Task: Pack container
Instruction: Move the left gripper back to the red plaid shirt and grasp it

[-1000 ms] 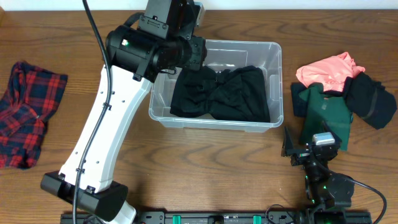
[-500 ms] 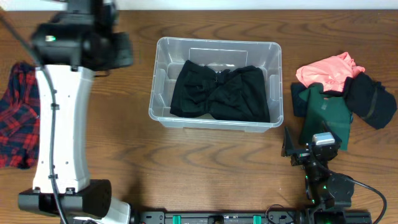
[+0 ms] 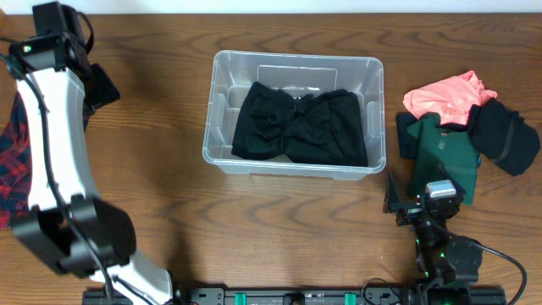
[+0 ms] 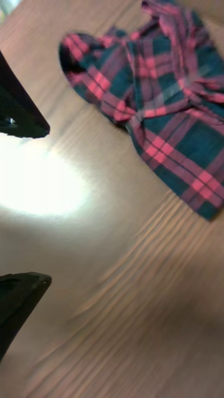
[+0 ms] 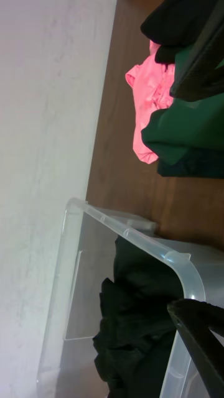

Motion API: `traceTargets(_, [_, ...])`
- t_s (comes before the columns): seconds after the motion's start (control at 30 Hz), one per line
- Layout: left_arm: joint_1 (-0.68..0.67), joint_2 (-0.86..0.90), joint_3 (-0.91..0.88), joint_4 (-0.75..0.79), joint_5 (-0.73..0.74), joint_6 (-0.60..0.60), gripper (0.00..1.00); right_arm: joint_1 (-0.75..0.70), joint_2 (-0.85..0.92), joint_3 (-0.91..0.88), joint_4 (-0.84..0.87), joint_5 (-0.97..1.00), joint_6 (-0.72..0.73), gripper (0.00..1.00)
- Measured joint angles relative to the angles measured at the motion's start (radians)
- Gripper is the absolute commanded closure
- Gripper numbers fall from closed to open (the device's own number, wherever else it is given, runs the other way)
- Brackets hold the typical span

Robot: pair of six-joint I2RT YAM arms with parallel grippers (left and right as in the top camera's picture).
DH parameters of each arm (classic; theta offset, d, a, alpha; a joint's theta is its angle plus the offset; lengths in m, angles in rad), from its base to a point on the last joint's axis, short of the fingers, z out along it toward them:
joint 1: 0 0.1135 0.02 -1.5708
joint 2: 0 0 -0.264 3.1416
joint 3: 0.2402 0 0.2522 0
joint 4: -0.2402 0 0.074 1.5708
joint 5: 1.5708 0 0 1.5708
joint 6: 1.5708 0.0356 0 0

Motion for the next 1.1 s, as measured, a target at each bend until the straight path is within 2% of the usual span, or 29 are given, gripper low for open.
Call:
traceTargets(0.47, [0.042, 0.318, -0.014, 0.281, -0.007, -0.097, 0.3, 0.0, 0.0, 0.0, 0.0, 0.0, 0.0, 0.01])
traceTargets(0.6, [0.061, 0.367, -0.014, 0.352, -0.016, -0.119, 0.28, 0.0, 0.0, 0.0, 0.0, 0.0, 0.0, 0.01])
traceTargets(0.63, [0.067, 0.375, -0.014, 0.368, -0.018, -0.121, 0.23, 0.0, 0.0, 0.0, 0.0, 0.0, 0.0, 0.01])
traceTargets(0.83, [0.095, 0.405, -0.015, 0.456, -0.025, -0.131, 0.18, 0.0, 0.0, 0.0, 0.0, 0.0, 0.0, 0.01])
traceTargets(1.1, [0.099, 0.476, -0.014, 0.555, -0.025, -0.09, 0.16, 0.0, 0.0, 0.0, 0.0, 0.0, 0.0, 0.01])
